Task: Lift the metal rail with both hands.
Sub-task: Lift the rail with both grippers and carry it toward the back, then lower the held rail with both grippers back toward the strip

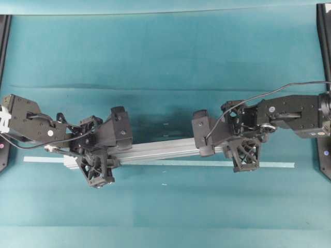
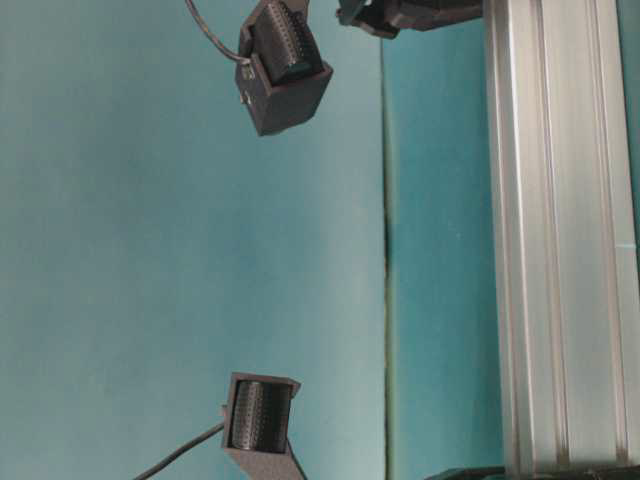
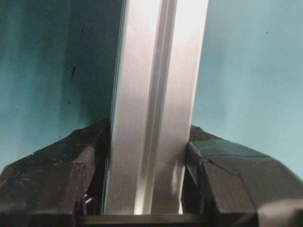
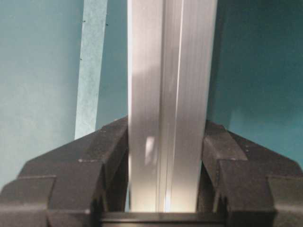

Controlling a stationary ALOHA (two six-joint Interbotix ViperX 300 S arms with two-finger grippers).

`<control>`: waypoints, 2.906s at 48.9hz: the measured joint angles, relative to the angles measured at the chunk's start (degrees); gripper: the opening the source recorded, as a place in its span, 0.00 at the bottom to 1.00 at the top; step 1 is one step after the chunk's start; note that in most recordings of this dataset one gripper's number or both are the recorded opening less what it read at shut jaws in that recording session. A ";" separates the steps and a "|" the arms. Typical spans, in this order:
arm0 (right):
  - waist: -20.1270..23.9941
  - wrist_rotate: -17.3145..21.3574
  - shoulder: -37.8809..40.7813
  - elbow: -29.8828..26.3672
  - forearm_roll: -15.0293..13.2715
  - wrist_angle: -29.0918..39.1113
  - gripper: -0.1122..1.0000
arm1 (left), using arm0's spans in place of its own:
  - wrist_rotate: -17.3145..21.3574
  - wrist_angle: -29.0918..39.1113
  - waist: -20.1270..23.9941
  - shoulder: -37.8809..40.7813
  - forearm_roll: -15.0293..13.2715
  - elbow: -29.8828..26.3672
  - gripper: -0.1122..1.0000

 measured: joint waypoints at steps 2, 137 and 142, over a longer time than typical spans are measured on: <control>-0.09 0.09 0.00 -0.09 0.00 0.35 0.43 | -0.09 0.26 0.00 -0.26 0.00 0.00 0.42; -0.35 21.45 -17.58 -23.29 -0.26 41.84 0.43 | 14.24 42.71 7.38 -16.17 -0.44 -24.96 0.42; 0.44 21.53 -17.31 -18.63 -1.41 37.00 0.43 | 14.24 38.50 7.38 -14.41 -0.44 -21.71 0.42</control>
